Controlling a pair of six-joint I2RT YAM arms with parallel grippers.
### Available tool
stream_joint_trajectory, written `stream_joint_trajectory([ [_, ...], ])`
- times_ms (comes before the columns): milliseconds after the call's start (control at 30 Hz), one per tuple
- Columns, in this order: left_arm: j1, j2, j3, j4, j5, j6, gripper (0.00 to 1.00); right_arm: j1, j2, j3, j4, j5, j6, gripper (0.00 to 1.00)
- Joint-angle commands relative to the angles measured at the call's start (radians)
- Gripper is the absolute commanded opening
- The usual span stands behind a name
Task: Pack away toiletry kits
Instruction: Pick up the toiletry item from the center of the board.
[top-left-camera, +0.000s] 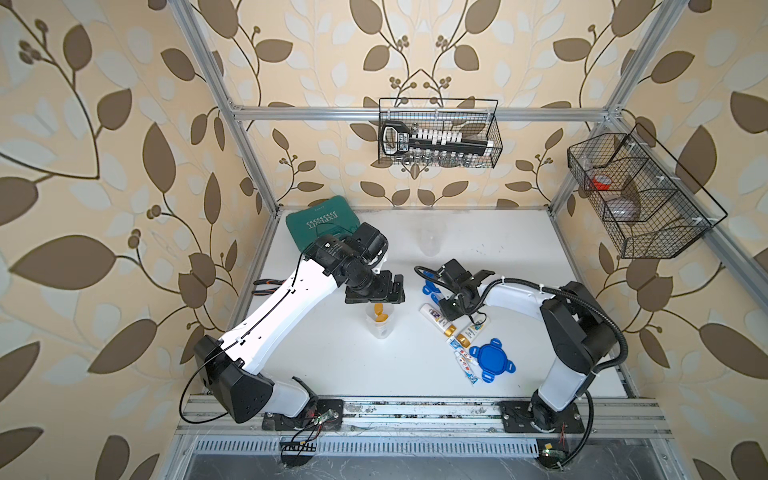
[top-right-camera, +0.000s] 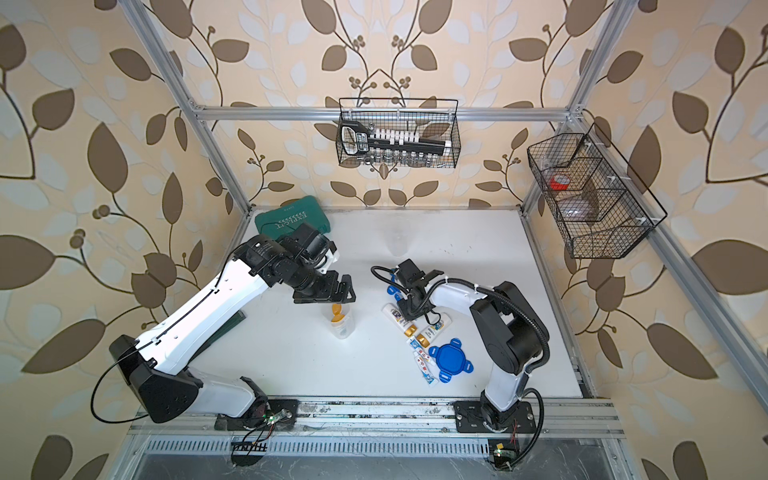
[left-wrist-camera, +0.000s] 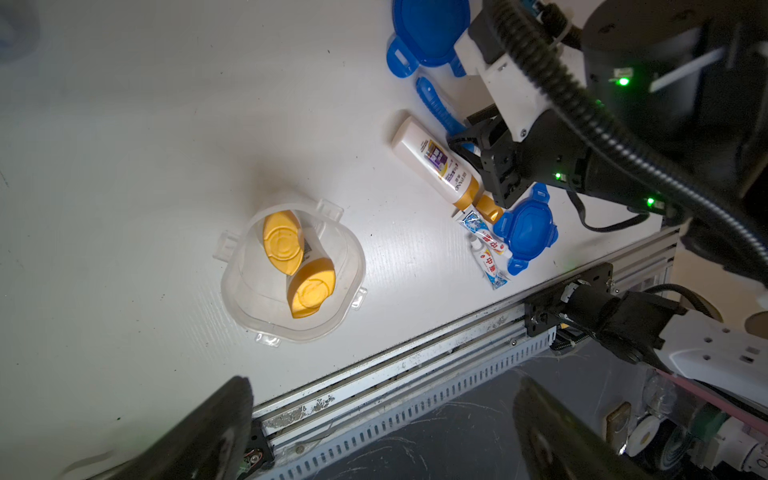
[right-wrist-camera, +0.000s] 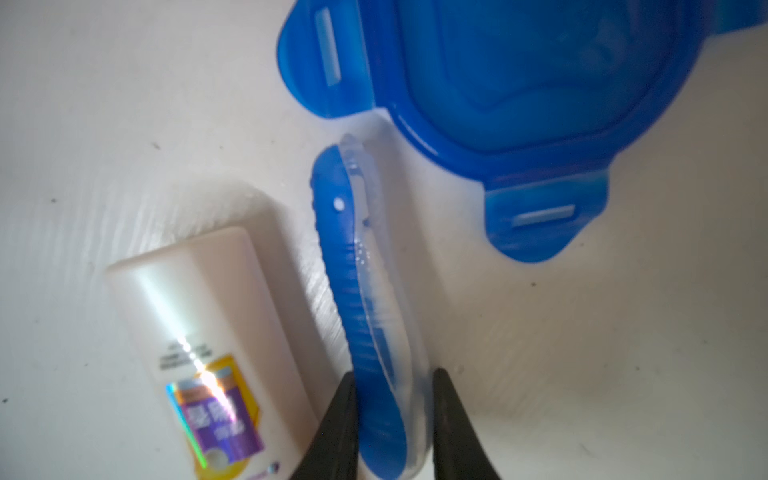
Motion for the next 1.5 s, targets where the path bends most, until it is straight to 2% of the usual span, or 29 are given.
stream_joint_trajectory([
  [0,0.013,-0.039,0.002,0.035,0.05,-0.021,0.99,0.008,-0.14,-0.074,0.071,-0.101,-0.013,0.18],
  [333,0.017,0.001,0.008,0.24,0.19,-0.084,0.99,0.06,-0.445,-0.113,0.211,-0.285,0.011,0.17],
  [467,0.016,0.028,-0.008,0.356,0.243,-0.127,0.99,0.099,-0.529,-0.144,0.264,-0.332,0.075,0.17],
  [633,0.017,0.111,0.002,0.388,0.269,-0.13,0.95,0.159,-0.586,-0.166,0.325,-0.34,0.167,0.18],
  [700,0.016,0.123,-0.011,0.404,0.276,-0.137,0.89,0.171,-0.593,-0.171,0.349,-0.342,0.197,0.18],
  [867,0.015,0.128,-0.029,0.429,0.287,-0.147,0.65,0.179,-0.57,-0.172,0.4,-0.353,0.251,0.18],
  [1033,0.015,0.089,-0.063,0.405,0.263,-0.13,0.5,0.18,-0.512,-0.145,0.423,-0.374,0.277,0.18],
  [1267,0.015,0.042,-0.115,0.394,0.241,-0.115,0.18,0.179,-0.45,-0.109,0.437,-0.397,0.292,0.18],
  [1367,0.016,0.005,-0.118,0.375,0.216,-0.106,0.0,0.179,-0.427,-0.09,0.438,-0.408,0.297,0.19],
  [1467,0.016,-0.01,-0.096,0.319,0.162,-0.064,0.0,0.183,-0.417,-0.072,0.422,-0.4,0.306,0.28],
])
